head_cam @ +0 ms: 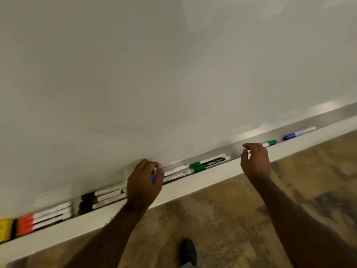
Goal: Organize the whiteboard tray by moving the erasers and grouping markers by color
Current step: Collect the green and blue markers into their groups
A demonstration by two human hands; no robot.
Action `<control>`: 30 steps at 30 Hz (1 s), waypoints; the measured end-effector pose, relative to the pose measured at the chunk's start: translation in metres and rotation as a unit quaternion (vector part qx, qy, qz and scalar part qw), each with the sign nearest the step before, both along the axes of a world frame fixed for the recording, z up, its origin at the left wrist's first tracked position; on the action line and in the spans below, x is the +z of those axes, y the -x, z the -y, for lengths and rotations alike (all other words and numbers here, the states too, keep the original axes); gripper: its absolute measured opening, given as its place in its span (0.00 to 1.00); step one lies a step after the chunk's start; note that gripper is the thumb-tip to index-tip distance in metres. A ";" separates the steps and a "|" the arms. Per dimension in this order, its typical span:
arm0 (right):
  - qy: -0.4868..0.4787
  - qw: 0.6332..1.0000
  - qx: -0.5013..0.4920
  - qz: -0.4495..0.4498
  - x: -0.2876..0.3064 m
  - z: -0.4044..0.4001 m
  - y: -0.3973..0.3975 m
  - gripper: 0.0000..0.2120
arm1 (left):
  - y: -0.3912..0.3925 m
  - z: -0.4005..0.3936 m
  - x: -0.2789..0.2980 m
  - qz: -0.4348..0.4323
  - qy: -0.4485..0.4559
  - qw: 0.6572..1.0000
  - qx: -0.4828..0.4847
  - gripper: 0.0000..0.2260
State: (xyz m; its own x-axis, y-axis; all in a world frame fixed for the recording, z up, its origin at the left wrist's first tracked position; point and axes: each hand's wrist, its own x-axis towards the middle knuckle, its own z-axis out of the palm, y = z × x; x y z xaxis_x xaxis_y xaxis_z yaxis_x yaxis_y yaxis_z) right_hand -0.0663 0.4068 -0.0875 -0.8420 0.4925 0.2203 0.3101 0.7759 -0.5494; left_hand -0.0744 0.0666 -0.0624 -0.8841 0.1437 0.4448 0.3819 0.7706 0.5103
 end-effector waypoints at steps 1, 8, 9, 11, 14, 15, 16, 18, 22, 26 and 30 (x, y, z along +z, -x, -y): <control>0.003 1.000 -0.015 0.009 0.002 -0.010 0.000 0.11 | 0.003 -0.017 0.002 -0.008 0.003 0.999 -0.031 0.10; 0.059 0.983 -0.148 0.088 0.007 -0.096 0.003 0.16 | 0.025 -0.145 0.017 0.029 0.051 0.973 -0.222 0.06; 0.066 0.979 -0.156 0.111 0.007 -0.108 0.004 0.19 | 0.028 -0.163 0.018 0.035 0.065 0.967 -0.242 0.07; 0.054 0.973 -0.155 0.163 0.006 -0.130 0.006 0.24 | 0.032 -0.198 0.020 0.052 0.090 0.955 -0.279 0.09; -0.018 0.965 -0.112 0.235 0.000 -0.160 0.009 0.29 | 0.036 -0.249 0.015 0.083 0.141 0.936 -0.312 0.12; -0.038 0.962 -0.094 0.252 -0.003 -0.168 0.011 0.30 | 0.037 -0.265 0.013 0.091 0.162 0.930 -0.318 0.12; -0.054 0.959 -0.082 0.265 -0.006 -0.176 0.014 0.32 | 0.039 -0.280 0.011 0.097 0.182 0.924 -0.322 0.12; -0.076 0.956 -0.070 0.275 -0.008 -0.186 0.021 0.34 | 0.042 -0.302 0.009 0.101 0.213 0.917 -0.322 0.12; -0.116 0.951 -0.044 0.285 -0.009 -0.206 0.031 0.29 | 0.048 -0.335 0.000 0.140 0.255 0.908 -0.302 0.15; -0.123 0.959 -0.008 0.256 -0.006 -0.218 0.033 0.15 | 0.050 -0.347 -0.005 0.153 0.274 0.907 -0.282 0.15; -0.128 0.959 0.004 0.253 0.001 -0.214 0.038 0.05 | 0.053 -0.347 -0.007 0.179 0.247 0.917 -0.256 0.14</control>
State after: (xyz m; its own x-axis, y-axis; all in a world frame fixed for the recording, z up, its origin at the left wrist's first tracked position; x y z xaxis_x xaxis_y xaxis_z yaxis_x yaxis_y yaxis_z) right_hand -0.1045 0.6212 -0.0860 -0.8760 0.4708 -0.1052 0.4812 0.8682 -0.1211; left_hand -0.1276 0.4140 -0.0694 -0.7215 0.6864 -0.0917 0.6340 0.7080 0.3112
